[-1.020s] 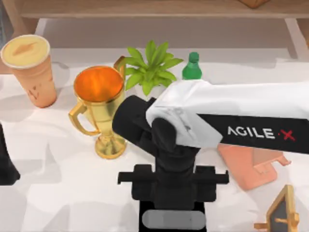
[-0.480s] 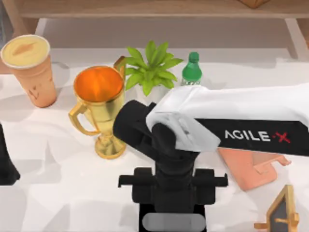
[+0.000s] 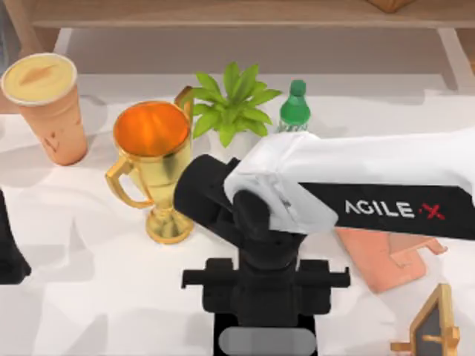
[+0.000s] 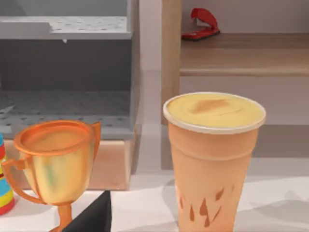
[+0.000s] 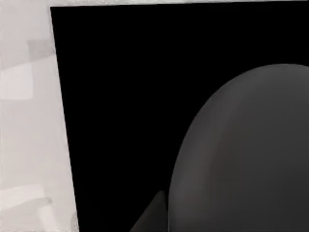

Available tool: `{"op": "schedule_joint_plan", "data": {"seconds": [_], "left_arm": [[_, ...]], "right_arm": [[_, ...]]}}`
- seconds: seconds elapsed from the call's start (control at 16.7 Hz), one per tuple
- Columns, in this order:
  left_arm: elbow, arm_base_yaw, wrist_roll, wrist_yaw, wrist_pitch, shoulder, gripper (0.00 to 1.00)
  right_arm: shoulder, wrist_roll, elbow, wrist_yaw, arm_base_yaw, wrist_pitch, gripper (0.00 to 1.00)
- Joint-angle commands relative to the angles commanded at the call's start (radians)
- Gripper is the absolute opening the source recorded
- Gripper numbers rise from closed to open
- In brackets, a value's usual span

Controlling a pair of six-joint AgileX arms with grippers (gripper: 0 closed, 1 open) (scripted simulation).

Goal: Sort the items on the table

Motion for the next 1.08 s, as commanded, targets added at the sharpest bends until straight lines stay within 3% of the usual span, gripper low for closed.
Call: {"op": "schedule_joint_plan", "data": {"seconds": [0.36,1.08], "left_arm": [[0.000,0.000,0.000,0.000,0.000,0.000,1.00],[0.000,0.000,0.000,0.000,0.000,0.000,1.00]], "right_arm": [[0.000,0.000,0.000,0.000,0.000,0.000,0.98],[-0.018,0.030,0.019,-0.010,-0.021,-0.005,1.00]]}}
